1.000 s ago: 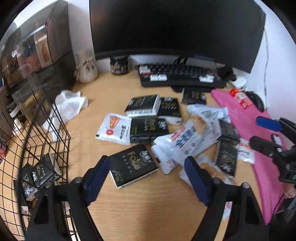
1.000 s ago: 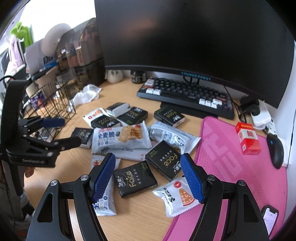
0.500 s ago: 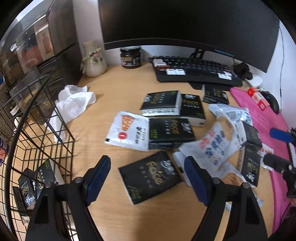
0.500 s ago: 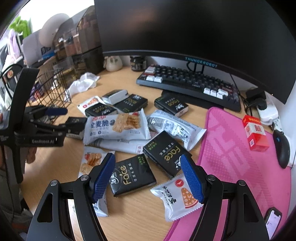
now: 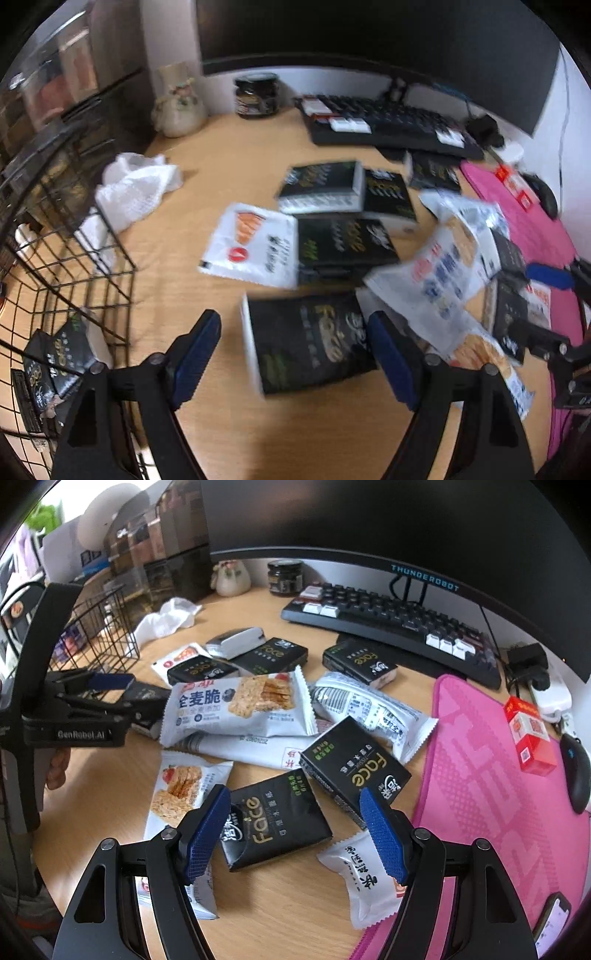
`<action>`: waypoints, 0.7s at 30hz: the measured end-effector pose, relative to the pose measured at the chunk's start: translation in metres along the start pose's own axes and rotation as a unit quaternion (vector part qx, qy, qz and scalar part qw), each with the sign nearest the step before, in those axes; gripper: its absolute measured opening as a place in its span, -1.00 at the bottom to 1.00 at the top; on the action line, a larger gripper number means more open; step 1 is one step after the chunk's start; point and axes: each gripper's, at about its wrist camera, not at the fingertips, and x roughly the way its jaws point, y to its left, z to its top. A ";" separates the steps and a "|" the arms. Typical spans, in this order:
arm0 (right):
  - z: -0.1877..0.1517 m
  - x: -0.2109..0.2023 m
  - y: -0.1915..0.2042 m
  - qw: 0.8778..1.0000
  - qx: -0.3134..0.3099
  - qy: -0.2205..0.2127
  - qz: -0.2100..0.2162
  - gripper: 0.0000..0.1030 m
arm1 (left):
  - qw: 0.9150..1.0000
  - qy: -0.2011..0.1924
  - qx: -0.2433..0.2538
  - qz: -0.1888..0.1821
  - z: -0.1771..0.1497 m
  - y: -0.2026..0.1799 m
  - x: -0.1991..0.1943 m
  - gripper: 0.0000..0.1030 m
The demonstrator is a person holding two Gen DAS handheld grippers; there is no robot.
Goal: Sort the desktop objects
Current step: 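Grasp a black Face tissue pack with the left gripper while the right gripper grasps another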
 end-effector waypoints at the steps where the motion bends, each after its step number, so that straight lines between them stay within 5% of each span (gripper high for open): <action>1: 0.000 0.000 0.001 1.000 -0.001 0.000 0.001 0.40 | 1.000 0.005 0.006 0.005 -0.002 -0.003 0.003 0.62; 6: -0.003 0.003 0.000 1.000 -0.002 0.005 -0.001 0.40 | 1.000 0.000 -0.004 0.014 -0.003 0.004 0.004 0.42; 21: -0.013 0.013 0.010 0.998 -0.033 0.049 0.014 0.40 | 1.000 -0.008 0.013 -0.001 -0.012 -0.006 -0.009 0.41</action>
